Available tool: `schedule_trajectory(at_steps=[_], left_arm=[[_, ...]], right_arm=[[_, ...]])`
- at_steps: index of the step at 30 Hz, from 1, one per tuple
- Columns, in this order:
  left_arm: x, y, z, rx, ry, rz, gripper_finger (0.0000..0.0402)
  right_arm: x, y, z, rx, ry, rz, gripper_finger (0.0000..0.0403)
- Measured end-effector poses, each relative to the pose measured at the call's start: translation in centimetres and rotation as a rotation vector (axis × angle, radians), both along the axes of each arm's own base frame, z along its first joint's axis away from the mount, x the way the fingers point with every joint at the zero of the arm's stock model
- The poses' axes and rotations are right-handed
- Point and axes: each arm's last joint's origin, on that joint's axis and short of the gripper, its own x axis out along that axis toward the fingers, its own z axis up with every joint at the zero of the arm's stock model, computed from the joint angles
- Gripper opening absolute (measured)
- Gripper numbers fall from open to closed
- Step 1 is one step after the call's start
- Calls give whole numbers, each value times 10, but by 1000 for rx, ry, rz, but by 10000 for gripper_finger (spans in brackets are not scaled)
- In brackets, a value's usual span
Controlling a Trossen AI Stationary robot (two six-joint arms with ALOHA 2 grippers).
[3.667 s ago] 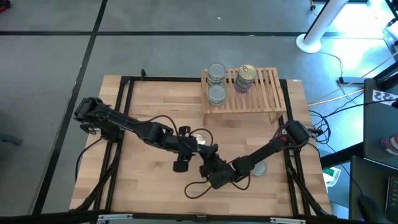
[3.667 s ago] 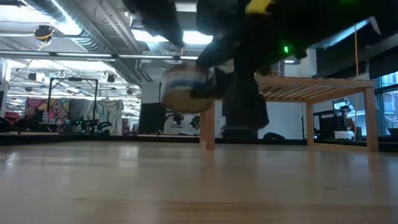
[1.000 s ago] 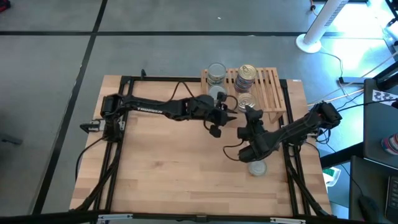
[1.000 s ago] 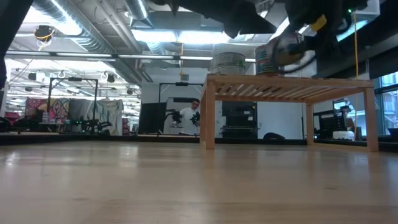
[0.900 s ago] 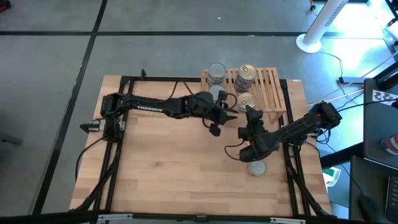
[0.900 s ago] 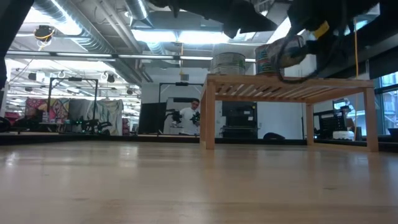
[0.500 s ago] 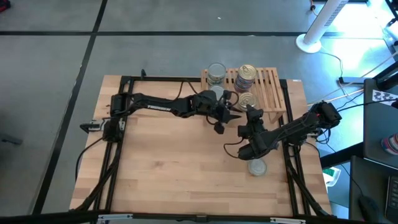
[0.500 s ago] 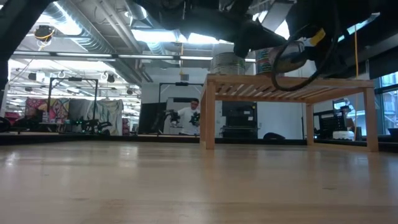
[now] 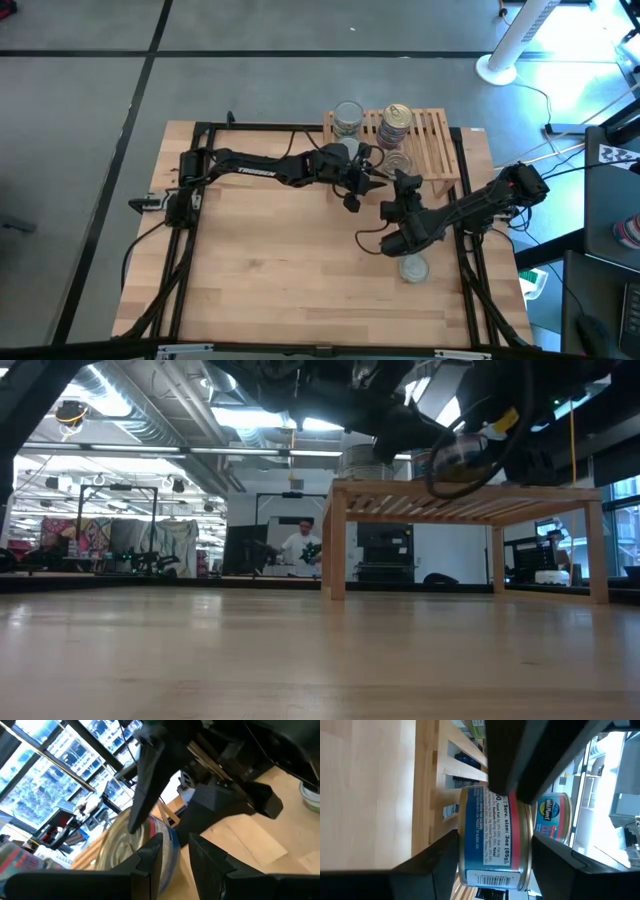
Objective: Stack canned seafood by type on shelf
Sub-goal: Put the blue pink tuna can on the shelf
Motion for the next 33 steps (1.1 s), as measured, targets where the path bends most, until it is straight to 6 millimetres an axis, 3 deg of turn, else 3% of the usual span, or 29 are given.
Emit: schedule_trajectory(at_steps=[20,26,33], left_arm=[[2,-6,-2,-10,3,-8,90],[6,-12,-14,-6,24,-21,90],[7,-8,-11,25,-2,43,90]], right_arm=[[5,0,-1,4,-63,1,261],[5,0,-2,-1,-14,12,259],[5,1,-3,41,60,10,259]])
